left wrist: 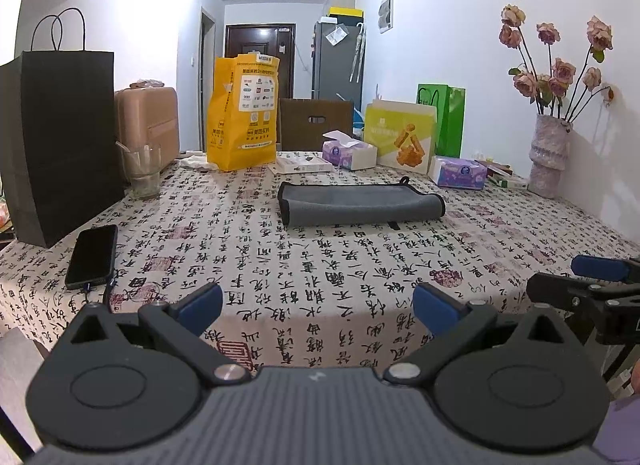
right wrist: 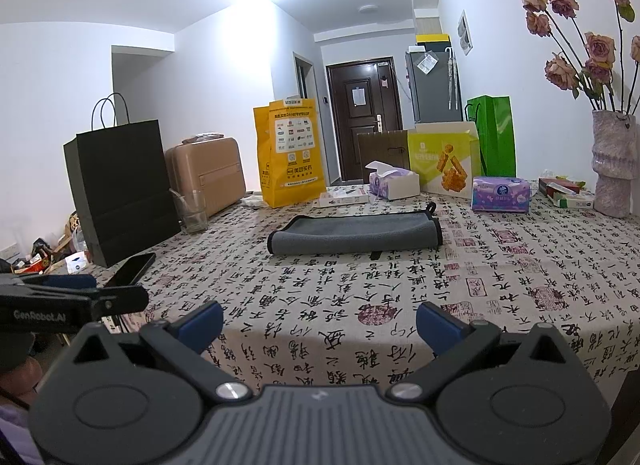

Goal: Fold towel

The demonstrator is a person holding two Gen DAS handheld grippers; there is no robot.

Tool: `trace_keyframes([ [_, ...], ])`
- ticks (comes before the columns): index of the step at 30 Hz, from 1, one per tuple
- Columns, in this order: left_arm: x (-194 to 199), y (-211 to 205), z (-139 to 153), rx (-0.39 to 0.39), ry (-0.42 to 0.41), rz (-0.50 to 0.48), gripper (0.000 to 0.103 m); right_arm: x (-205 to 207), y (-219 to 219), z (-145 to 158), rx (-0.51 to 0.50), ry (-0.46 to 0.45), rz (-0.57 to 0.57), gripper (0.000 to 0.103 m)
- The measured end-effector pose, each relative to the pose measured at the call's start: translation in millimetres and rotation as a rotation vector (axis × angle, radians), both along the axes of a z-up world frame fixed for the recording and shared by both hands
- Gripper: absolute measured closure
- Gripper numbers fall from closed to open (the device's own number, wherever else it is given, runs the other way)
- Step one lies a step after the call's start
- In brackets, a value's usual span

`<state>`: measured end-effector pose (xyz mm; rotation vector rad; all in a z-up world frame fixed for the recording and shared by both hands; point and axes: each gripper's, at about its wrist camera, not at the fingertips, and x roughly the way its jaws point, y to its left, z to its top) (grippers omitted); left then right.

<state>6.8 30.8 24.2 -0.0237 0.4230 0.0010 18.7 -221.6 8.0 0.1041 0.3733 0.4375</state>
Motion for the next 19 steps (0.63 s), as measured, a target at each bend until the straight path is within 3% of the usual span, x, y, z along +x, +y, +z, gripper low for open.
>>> trace_keyframes([
  [19,0.4,0.5,1.2,-0.005,0.007,0.001,0.000,-0.5,0.0,0.6,-0.002,0.000,0.001,0.000],
])
